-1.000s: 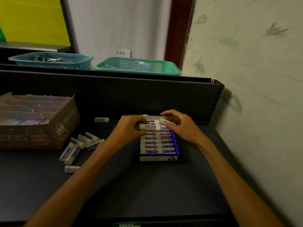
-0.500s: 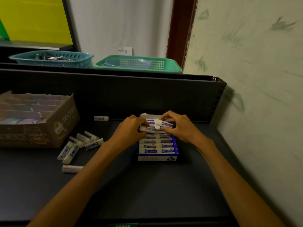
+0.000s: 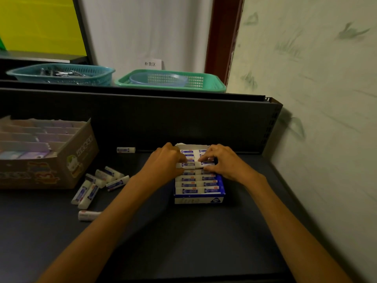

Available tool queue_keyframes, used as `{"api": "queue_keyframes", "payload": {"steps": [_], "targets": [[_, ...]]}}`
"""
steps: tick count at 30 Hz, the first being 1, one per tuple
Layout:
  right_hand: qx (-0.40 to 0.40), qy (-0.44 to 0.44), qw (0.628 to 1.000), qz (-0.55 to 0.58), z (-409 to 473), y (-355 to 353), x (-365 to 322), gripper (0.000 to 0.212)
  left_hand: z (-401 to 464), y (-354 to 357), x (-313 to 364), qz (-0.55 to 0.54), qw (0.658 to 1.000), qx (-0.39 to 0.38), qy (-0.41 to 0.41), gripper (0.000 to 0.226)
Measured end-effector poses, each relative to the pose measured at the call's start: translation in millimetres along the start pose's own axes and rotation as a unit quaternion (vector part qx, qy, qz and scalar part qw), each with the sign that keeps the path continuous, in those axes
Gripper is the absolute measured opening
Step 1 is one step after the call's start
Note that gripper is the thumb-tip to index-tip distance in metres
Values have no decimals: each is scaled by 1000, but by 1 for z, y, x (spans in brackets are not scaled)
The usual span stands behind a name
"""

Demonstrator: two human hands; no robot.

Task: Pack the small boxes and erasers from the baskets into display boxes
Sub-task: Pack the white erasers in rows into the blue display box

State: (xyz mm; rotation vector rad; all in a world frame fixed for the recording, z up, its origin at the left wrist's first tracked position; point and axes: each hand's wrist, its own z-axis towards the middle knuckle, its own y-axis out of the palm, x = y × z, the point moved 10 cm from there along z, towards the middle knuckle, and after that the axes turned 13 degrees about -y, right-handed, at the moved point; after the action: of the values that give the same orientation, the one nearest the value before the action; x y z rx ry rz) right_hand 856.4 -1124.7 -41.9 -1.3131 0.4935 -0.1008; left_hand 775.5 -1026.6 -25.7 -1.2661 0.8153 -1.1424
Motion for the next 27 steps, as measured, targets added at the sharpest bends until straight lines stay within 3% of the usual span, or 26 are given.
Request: {"api": "queue_keyframes", "payload": {"steps": [13,27], "targets": [[1,-7,999,34,-2,-2,-3,31,1,0,9,-13,999,-27,30,35],[7,3,1000,7,-2,-6,-17,39,-11,-13,-14,-5,1000,15,-16,42]]}}
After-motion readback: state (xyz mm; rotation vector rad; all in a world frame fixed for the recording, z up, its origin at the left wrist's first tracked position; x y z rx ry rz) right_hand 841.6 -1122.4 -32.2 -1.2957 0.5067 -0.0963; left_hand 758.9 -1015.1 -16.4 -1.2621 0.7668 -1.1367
